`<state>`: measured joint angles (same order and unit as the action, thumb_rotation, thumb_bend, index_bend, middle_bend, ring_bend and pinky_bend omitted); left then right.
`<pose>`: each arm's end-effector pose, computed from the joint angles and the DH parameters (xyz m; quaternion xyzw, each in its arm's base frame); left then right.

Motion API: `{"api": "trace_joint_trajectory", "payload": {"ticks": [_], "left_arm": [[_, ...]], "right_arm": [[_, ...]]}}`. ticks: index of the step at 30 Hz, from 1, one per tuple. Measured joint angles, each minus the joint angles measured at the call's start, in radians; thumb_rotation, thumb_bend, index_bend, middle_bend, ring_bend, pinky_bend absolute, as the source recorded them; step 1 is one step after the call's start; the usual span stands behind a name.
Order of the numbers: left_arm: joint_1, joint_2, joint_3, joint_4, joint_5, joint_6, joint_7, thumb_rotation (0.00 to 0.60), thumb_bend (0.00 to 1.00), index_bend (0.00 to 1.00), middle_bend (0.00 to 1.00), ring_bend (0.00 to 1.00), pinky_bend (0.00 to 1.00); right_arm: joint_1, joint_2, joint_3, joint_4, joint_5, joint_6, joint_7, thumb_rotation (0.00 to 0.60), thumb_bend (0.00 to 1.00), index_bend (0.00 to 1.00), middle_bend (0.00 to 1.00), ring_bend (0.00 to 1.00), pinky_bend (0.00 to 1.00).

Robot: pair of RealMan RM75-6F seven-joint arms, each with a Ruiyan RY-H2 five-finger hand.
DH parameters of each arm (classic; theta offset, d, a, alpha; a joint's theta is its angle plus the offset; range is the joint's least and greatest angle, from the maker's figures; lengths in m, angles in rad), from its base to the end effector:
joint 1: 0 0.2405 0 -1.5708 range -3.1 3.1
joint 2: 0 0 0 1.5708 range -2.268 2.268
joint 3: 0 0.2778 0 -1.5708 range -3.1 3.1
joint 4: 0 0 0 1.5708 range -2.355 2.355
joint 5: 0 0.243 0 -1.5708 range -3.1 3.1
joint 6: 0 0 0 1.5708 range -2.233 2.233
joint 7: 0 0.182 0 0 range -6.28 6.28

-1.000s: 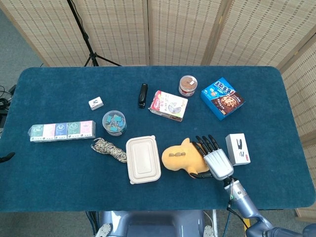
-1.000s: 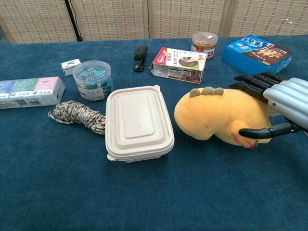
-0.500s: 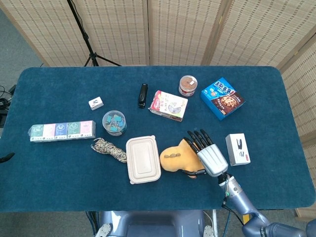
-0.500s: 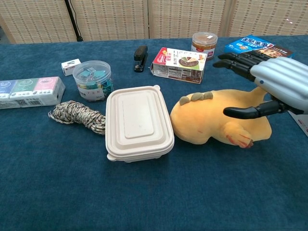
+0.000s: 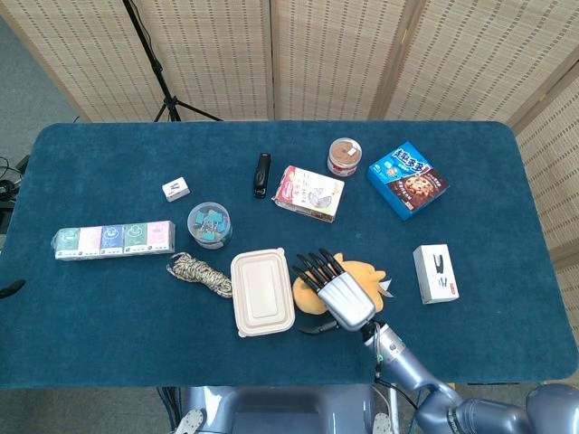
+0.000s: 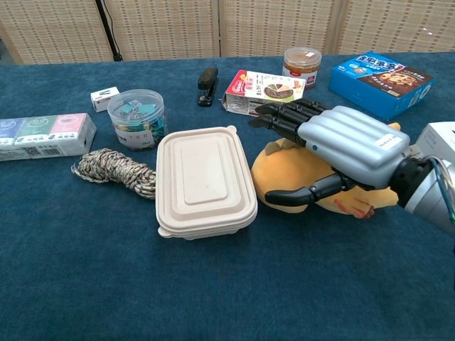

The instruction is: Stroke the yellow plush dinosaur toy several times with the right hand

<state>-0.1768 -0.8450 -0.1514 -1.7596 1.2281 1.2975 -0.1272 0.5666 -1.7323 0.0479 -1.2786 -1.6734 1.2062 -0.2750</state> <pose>-0.3464 0.2733 0.2252 -0.5329 -0.4435 -0.3717 0.6174 -0.1534 -0.3148 -0.1034 0.7831 -0.2182 0.4496 0.3702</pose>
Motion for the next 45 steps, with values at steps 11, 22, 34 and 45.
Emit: {"api": "trace_joint_trajectory", "payload": {"ticks": [11, 22, 34, 45], "left_arm": [[-0.004, -0.005, 0.0, -0.003, -0.005, -0.001, 0.024, 0.6, 0.0, 0.0, 0.0, 0.0, 0.0], [-0.007, -0.01, 0.0, -0.008, -0.011, -0.001, 0.04, 0.6, 0.0, 0.0, 0.0, 0.0, 0.0], [-0.006, -0.011, 0.001, -0.011, -0.012, 0.0, 0.045, 0.6, 0.0, 0.0, 0.0, 0.0, 0.0], [-0.008, -0.011, 0.002, -0.011, -0.011, -0.002, 0.048, 0.6, 0.0, 0.0, 0.0, 0.0, 0.0]], "right_arm": [[-0.023, -0.047, -0.013, 0.106, 0.029, 0.015, 0.039, 0.0, 0.0, 0.0, 0.0, 0.0, 0.0], [-0.071, -0.01, -0.016, 0.112, 0.053, 0.07, 0.071, 0.0, 0.0, 0.0, 0.0, 0.0, 0.0], [-0.122, 0.025, -0.042, 0.115, 0.076, 0.084, 0.084, 0.0, 0.0, 0.0, 0.0, 0.0, 0.0], [-0.162, 0.041, -0.043, 0.156, 0.102, 0.097, 0.094, 0.0, 0.0, 0.0, 0.0, 0.0, 0.0]]}}
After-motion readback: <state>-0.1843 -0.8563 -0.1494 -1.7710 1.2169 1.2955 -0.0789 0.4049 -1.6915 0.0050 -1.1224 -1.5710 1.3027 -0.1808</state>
